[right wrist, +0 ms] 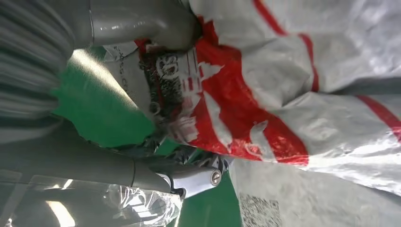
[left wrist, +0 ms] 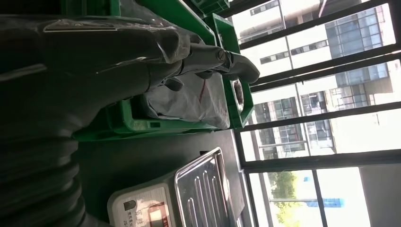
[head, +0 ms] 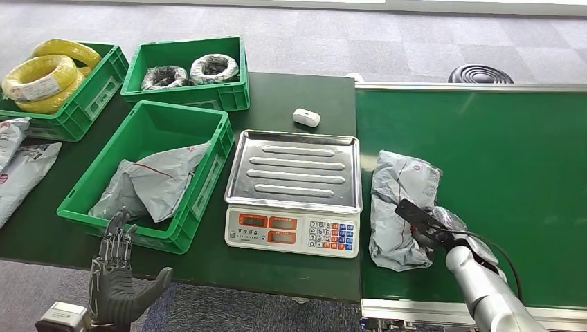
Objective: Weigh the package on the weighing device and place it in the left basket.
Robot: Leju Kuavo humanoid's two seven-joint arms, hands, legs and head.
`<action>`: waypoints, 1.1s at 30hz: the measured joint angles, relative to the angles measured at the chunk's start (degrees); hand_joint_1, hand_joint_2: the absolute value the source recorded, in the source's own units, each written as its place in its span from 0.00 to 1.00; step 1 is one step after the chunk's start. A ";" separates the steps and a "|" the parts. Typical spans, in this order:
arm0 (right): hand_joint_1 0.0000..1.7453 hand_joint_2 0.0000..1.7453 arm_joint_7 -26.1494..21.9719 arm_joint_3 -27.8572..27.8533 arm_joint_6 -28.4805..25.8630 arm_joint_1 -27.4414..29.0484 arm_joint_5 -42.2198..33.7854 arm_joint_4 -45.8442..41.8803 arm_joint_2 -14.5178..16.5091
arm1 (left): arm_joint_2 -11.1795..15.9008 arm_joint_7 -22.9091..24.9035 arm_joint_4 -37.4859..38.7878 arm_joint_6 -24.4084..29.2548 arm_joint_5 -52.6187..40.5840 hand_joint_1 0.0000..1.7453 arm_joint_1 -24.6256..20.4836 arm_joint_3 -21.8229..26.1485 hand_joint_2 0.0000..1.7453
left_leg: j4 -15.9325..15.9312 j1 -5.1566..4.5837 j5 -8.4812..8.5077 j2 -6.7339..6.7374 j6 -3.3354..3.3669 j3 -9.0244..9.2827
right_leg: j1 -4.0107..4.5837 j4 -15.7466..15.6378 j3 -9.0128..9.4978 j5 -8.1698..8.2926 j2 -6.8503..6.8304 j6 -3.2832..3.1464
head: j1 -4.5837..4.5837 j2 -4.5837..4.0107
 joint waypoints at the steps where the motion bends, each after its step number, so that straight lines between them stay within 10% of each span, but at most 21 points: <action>1: 1.00 1.00 0.13 0.11 -0.07 -0.30 0.13 0.17 0.17 | -0.09 0.16 -0.07 -0.01 -0.21 0.00 0.05 0.13 1.00 | 0.00 0.00 0.00 0.00 0.00 0.00 | 0.00 0.00 0.01 0.00 0.00 0.00 | 0.00 0.00; 21: 1.00 1.00 -20.90 -21.69 -16.32 0.67 -36.64 -15.71 4.39 | -3.13 0.65 -3.06 -0.71 -2.05 0.00 2.67 2.47 1.00 | 0.02 -0.02 0.01 -0.13 0.01 -0.12 | -0.03 0.00 -0.06 0.00 -0.10 0.00 | 0.00 0.00; 25: 1.00 1.00 -22.42 -22.51 -18.26 1.03 -36.58 -21.24 4.42 | -2.92 0.17 -2.48 -0.09 -1.57 0.00 1.70 1.76 1.00 | 0.01 -0.01 0.01 -0.07 0.01 -0.11 | -0.02 0.00 -0.06 0.00 -0.07 0.00 | -0.01 0.00; 33: 1.00 1.00 -16.48 -9.57 -3.25 -4.20 -20.65 -20.98 4.01 | -1.76 -0.88 -0.69 -1.98 -1.22 0.00 -1.24 0.65 1.00 | 0.01 0.01 0.11 -0.08 0.01 -0.09 | 0.01 0.03 -0.04 0.02 -0.08 -0.01 | -0.01 0.00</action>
